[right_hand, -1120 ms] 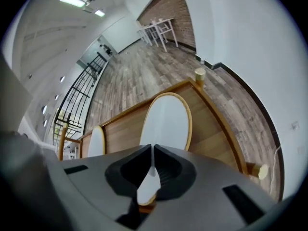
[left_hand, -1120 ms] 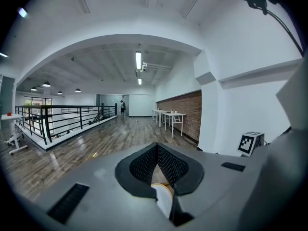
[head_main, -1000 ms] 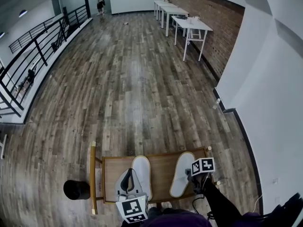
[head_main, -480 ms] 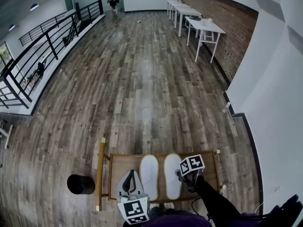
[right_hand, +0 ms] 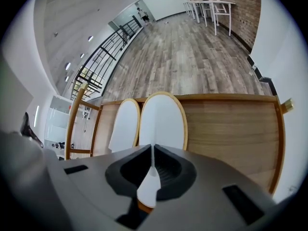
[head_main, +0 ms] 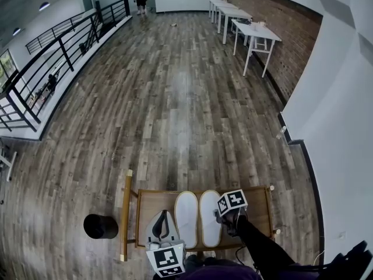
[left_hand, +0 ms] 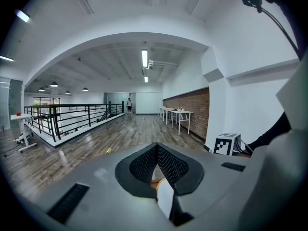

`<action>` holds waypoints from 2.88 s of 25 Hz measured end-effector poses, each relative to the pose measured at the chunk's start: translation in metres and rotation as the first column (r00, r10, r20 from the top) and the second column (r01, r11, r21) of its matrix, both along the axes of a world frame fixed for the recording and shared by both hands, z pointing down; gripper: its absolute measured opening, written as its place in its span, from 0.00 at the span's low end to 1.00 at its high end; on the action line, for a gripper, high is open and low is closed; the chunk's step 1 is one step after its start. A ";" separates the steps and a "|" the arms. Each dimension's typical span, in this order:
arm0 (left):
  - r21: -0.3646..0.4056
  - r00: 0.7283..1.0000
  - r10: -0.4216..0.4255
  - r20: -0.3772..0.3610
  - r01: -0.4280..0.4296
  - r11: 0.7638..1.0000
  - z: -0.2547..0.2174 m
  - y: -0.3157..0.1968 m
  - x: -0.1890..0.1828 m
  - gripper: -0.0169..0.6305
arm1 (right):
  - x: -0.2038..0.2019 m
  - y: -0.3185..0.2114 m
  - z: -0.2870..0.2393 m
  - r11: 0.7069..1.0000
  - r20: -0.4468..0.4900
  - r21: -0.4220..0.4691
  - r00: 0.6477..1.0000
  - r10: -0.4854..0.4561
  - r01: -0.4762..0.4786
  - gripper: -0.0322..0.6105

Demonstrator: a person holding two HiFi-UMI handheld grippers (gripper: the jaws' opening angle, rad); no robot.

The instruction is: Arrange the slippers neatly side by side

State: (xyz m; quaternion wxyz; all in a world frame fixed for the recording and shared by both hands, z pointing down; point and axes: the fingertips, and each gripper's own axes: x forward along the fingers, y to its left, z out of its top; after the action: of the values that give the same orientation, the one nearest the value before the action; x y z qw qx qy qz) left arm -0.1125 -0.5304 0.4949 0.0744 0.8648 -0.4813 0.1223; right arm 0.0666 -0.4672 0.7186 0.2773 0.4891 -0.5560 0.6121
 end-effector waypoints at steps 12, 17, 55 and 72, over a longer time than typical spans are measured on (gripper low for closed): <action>-0.003 1.000 -0.012 -0.003 0.012 1.000 0.003 -0.008 -0.004 0.03 | -0.005 -0.004 0.011 1.000 -0.004 -0.013 1.000 -0.019 0.019 0.07; -0.008 1.000 0.004 -0.005 -0.004 1.000 0.005 -0.007 -0.001 0.03 | -0.011 -0.003 0.008 1.000 0.062 0.008 0.998 0.013 -0.013 0.07; 0.076 0.990 0.129 -0.056 -0.124 0.989 -0.025 0.000 0.047 0.03 | -0.013 -0.035 -0.270 0.434 -0.046 0.901 0.998 0.047 0.021 0.08; 0.171 0.974 0.216 -0.073 -0.201 0.964 -0.060 0.033 0.068 0.03 | -0.026 0.028 -0.305 0.278 -0.205 0.953 0.931 0.302 0.120 0.05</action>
State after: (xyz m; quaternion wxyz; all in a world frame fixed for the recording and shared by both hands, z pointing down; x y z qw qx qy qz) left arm -0.0446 -0.4973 0.4346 0.0121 0.9186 -0.3919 0.0501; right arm 0.0410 -0.4396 0.4140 -0.0141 0.6875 -0.7222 0.0746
